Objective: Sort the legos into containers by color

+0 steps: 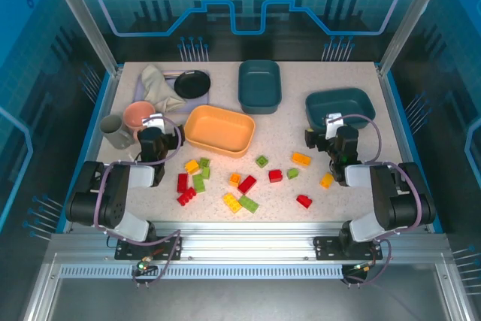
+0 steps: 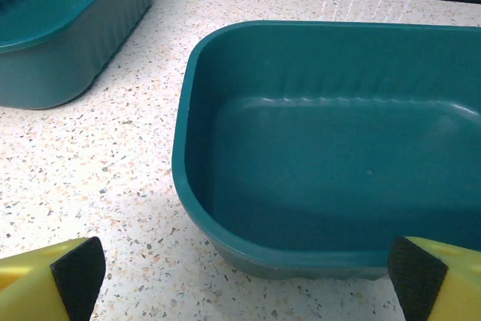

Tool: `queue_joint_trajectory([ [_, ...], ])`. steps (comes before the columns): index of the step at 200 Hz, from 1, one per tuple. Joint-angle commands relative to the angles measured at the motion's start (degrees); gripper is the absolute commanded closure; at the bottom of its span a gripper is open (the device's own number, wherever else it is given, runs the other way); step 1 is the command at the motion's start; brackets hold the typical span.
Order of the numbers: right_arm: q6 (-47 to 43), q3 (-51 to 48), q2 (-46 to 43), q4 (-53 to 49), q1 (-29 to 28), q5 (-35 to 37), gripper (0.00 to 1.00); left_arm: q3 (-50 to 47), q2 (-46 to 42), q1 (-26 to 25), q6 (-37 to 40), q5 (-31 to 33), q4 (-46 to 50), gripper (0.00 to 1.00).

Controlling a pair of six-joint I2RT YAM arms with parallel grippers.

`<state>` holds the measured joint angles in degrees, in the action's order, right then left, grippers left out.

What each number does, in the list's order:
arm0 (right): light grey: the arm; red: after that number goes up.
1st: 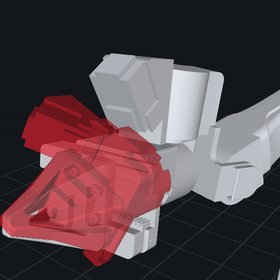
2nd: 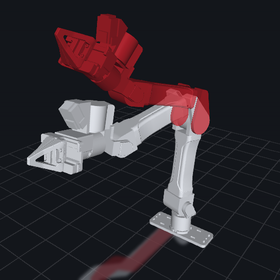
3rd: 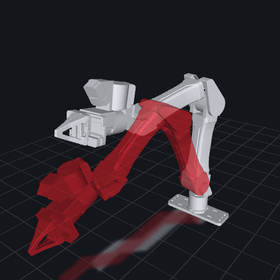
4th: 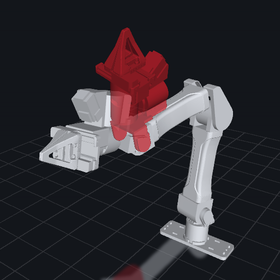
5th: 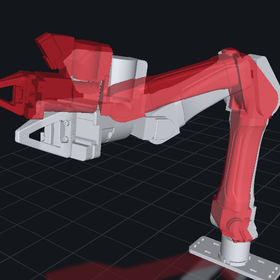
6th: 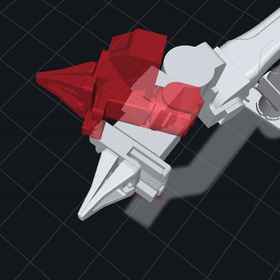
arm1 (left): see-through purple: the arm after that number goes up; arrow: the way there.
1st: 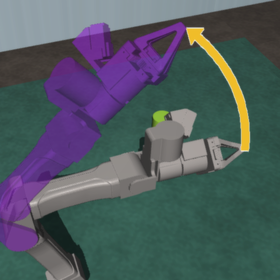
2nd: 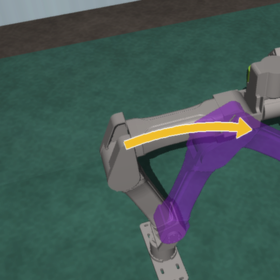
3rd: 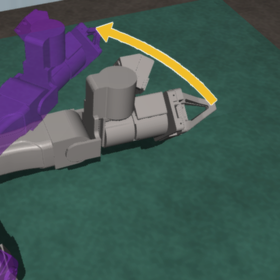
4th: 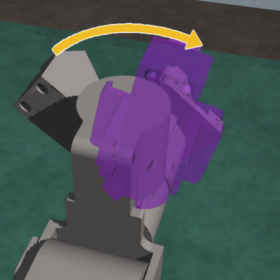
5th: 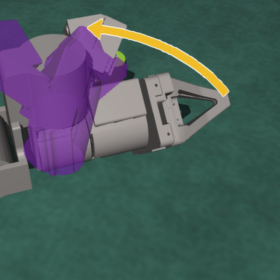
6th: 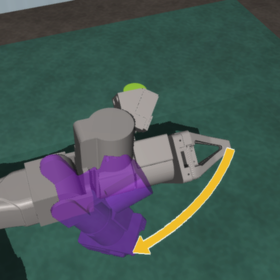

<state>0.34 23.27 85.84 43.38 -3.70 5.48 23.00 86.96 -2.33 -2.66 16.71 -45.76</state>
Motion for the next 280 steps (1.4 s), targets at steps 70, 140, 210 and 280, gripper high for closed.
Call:
queue_joint_trajectory([
  [70,-0.51,1.08,0.44,0.66,0.25,-0.91,0.00,-0.54,-0.19,-0.22,-0.33,0.74,-1.76,0.01],
  [140,1.25,7.86,-10.20,-17.34,-1.62,8.70,0.00,5.57,-9.07,-4.40,1.97,8.52,14.42,0.01],
  [210,39.31,58.14,-8.62,-83.61,-4.27,14.35,0.00,47.92,-17.78,-9.14,-55.60,15.22,89.78,0.01],
  [280,28.71,72.91,10.42,-87.67,-13.32,-8.95,0.27,50.31,-6.98,-10.30,-58.13,-18.74,98.58,0.03],
])
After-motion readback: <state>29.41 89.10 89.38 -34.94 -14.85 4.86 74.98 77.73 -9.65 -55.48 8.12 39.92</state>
